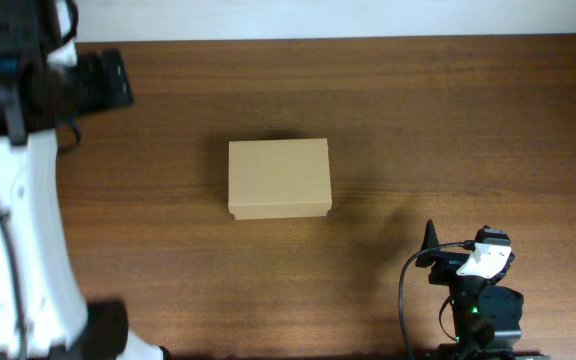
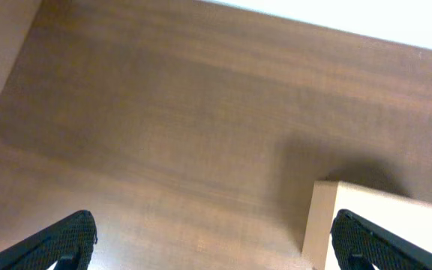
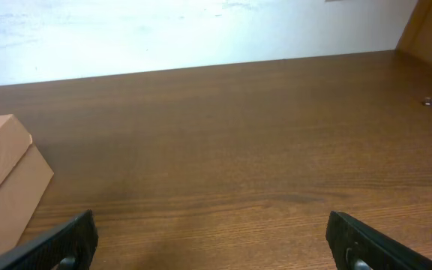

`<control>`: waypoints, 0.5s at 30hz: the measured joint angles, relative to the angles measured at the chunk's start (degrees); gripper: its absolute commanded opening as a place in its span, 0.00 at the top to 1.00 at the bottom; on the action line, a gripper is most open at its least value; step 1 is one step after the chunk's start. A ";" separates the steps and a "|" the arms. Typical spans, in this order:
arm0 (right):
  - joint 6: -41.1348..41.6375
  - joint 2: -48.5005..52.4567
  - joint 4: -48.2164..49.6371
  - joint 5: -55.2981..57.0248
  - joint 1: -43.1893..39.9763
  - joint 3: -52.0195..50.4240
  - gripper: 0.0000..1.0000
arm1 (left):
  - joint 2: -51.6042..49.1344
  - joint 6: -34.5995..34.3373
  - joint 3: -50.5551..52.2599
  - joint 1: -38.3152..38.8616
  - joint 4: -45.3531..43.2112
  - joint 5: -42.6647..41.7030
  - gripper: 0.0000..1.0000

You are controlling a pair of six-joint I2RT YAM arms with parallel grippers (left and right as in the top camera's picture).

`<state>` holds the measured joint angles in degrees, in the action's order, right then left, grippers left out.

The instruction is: Pack container

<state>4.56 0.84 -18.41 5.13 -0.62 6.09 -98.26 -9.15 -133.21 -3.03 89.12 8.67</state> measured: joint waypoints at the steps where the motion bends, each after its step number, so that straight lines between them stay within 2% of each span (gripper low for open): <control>1: -0.07 0.00 0.02 0.00 0.00 0.00 0.01 | 2.99 0.11 3.63 0.00 -0.72 0.26 0.00; 5: -0.07 0.00 0.02 0.00 0.00 0.00 0.01 | 16.04 0.31 19.47 0.00 -14.32 2.86 0.00; 12: -0.07 -0.02 0.04 0.00 0.00 -0.02 0.01 | 38.38 0.55 47.34 1.27 -48.83 4.98 0.00; 15: -0.02 -0.04 0.04 0.00 0.00 -0.04 0.01 | 47.65 0.59 58.10 3.43 -60.87 5.16 0.00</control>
<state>4.54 0.80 -18.37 5.13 -0.62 6.04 -50.61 -8.56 -75.11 0.40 28.25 13.82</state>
